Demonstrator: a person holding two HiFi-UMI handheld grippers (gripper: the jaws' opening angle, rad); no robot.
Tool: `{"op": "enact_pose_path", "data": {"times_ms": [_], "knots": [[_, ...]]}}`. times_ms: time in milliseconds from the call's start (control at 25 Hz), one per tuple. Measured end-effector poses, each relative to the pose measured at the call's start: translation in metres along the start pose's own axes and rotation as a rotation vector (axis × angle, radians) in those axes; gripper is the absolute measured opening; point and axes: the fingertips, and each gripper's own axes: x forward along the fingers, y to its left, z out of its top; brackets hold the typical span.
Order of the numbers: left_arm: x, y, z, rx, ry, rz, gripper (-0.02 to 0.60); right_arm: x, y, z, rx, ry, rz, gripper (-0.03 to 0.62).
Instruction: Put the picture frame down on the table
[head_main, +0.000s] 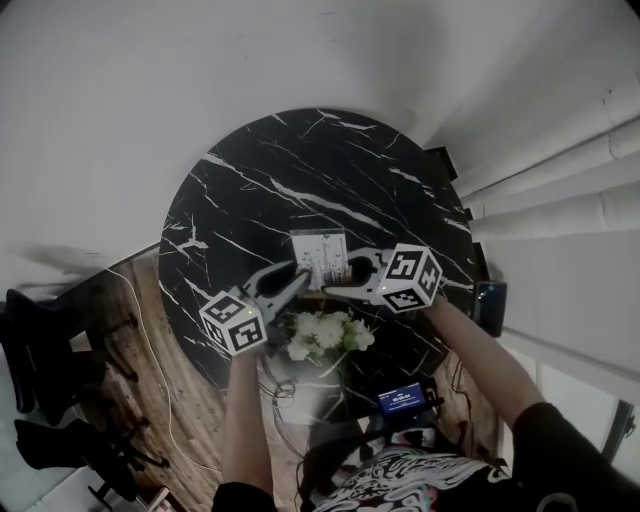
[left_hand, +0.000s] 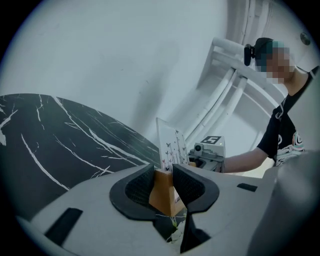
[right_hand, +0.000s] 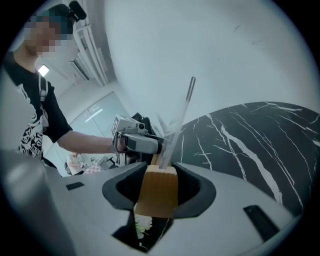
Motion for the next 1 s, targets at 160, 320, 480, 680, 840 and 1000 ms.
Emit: {"op": "enact_pose_path", "data": {"times_ms": [160, 320, 480, 680, 840, 1000], "knots": [[0.003, 0.008, -0.010, 0.038, 0.052, 0.014, 0.124, 0.011, -0.008, -0.017, -0.104, 0.096, -0.004, 0.141], [0.009, 0.014, -0.020, 0.071, 0.094, 0.033, 0.124, 0.018, -0.018, -0.034, -0.148, 0.150, -0.010, 0.141], [0.009, 0.021, -0.028, 0.095, 0.113, 0.057, 0.124, 0.025, -0.026, -0.045, -0.219, 0.209, -0.028, 0.141], [0.007, 0.023, -0.034, 0.139, 0.138, 0.069, 0.122, 0.031, -0.031, -0.050, -0.313, 0.258, -0.059, 0.141], [0.009, 0.019, -0.042, 0.205, 0.177, 0.067, 0.121, 0.033, -0.040, -0.059, -0.344, 0.299, -0.114, 0.141], [0.010, 0.016, -0.044, 0.255, 0.193, 0.067, 0.121, 0.033, -0.042, -0.061, -0.333, 0.303, -0.139, 0.141]]}}
